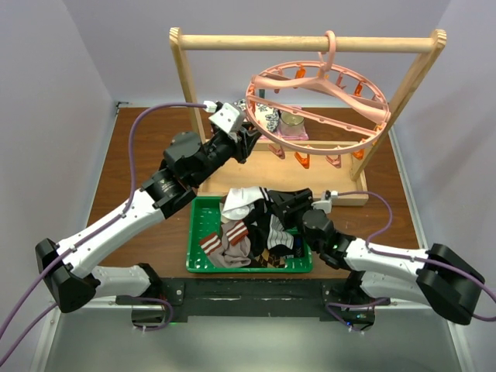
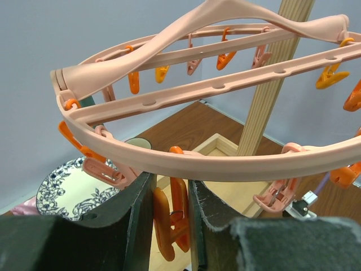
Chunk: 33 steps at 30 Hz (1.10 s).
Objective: Clip the socks to the hanger
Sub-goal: Pick up the sock from the bin.
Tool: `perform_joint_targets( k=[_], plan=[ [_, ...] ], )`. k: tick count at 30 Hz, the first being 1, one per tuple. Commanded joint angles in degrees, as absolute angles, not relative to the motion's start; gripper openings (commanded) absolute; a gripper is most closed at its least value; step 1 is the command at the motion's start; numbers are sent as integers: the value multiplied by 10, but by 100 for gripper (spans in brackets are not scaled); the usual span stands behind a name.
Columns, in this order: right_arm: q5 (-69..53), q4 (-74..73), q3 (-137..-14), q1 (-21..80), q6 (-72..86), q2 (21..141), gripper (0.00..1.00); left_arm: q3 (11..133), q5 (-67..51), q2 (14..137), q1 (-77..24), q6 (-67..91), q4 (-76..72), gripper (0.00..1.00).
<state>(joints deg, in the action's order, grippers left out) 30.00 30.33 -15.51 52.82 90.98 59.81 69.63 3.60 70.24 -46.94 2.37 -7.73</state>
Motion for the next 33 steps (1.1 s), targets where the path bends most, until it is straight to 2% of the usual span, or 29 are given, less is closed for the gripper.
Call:
perform_joint_targets(
  k=[1, 8, 19, 33],
  plan=[
    [288, 364, -186, 519, 952, 635, 72, 700, 38, 683, -466, 28, -97, 0],
    [285, 349, -192, 505, 991, 663, 71, 700, 35, 684, -465, 32, -98, 0],
    [310, 214, -257, 502, 1063, 703, 68, 701, 33, 686, -465, 33, -96, 0],
    [357, 107, -275, 496, 1090, 709, 56, 703, 26, 687, -465, 41, -95, 0]
  ],
)
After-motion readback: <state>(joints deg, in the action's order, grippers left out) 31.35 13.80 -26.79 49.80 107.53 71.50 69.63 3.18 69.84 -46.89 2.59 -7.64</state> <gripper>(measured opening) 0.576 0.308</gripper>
